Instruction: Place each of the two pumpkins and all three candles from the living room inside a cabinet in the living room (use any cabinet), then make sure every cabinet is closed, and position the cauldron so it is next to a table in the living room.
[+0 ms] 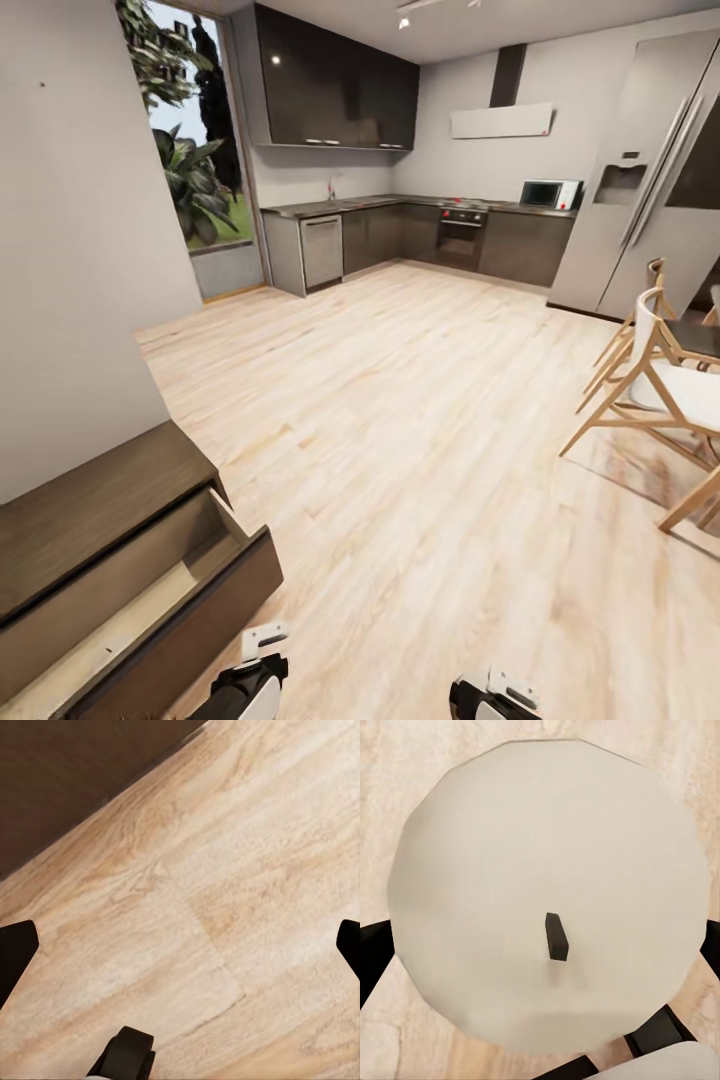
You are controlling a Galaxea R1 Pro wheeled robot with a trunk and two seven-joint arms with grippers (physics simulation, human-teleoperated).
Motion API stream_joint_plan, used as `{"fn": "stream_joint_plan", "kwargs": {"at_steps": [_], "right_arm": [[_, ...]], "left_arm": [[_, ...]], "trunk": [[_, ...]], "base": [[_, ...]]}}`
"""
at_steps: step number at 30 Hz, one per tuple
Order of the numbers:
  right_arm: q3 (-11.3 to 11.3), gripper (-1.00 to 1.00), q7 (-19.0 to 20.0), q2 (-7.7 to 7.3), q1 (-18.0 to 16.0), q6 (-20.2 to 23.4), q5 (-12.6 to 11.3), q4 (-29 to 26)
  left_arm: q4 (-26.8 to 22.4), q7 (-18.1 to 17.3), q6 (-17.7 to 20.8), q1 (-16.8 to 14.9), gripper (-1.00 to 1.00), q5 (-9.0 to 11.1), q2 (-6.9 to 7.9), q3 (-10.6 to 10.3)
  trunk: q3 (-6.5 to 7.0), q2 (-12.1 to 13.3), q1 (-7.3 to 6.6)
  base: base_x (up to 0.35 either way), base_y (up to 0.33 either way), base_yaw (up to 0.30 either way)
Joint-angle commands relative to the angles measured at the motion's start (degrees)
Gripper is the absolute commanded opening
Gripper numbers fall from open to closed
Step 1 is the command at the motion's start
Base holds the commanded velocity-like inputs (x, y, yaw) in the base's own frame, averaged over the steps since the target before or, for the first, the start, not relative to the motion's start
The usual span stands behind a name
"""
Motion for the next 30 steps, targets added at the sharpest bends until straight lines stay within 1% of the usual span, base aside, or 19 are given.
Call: {"fn": "stream_joint_plan", "kwargs": {"at_steps": [1, 9, 17, 19, 20, 23, 26, 28, 30], "right_arm": [[0.5, -1.00, -0.3, 0.00, 0.0, -0.2, -0.7, -0.1], [0.5, -1.00, -0.3, 0.03, 0.0, -0.2, -0.7, -0.1], [0.5, -1.00, -0.3, 0.05, 0.0, -0.2, -0.6, -0.1], [0.8, -1.00, -0.3, 0.04, 0.0, 0.0, 0.0, -0.1], [1.1, -1.00, -0.3, 0.02, 0.0, 0.4, 0.5, -0.1], [1.4, -1.00, -0.4, -0.03, 0.0, 2.4, 2.0, -0.1], [1.5, -1.00, -0.5, -0.16, 0.0, 5.5, 2.6, -0.1], [1.5, -1.00, -0.5, -0.29, 0.0, 8.2, 3.0, -0.1], [1.5, -1.00, -0.6, -0.34, -0.2, 12.1, 3.3, -0.2]], "left_arm": [[-0.1, 0.4, 0.2, 0.0, 1.00, 0.3, 0.05, -0.4], [-0.1, 0.4, 0.2, 0.0, 1.00, 0.3, 0.03, -0.4], [-0.8, 0.6, 0.2, -0.1, 1.00, 0.4, -0.11, -0.4], [-1.3, 0.6, 0.2, -0.1, 1.00, 0.6, -0.30, -0.4], [-1.4, 0.7, 0.2, -0.1, 1.00, 0.7, -0.35, -0.4], [-1.7, 0.9, 0.3, -0.1, 1.00, 0.8, -0.37, 0.0], [-1.9, 1.1, 0.7, -0.1, 1.00, 0.9, -0.31, 0.4], [-2.1, 1.1, 1.1, -0.1, 1.00, 1.1, -0.13, 0.7], [-2.5, 1.2, 3.0, -0.1, 1.00, 1.9, 0.05, 1.5]], "trunk": [[-0.05, 0.0, -0.01], [-0.05, 0.0, -0.01], [-0.05, 0.0, -0.01], [-0.05, 0.0, -0.01], [0.13, 0.4, -0.23], [0.67, 1.6, -0.88], [1.21, 2.8, -1.54], [1.57, 3.6, -1.98], [1.93, 4.4, -2.42]], "base": [[0.000, -0.036, 0.291], [0.000, -0.120, 0.291], [0.000, -0.014, 0.291], [0.000, -0.001, 0.291], [0.000, 0.000, 0.291], [0.000, 0.000, 0.291], [0.000, 0.000, 0.291], [0.000, 0.000, 0.291], [0.000, 0.000, 0.291]]}}
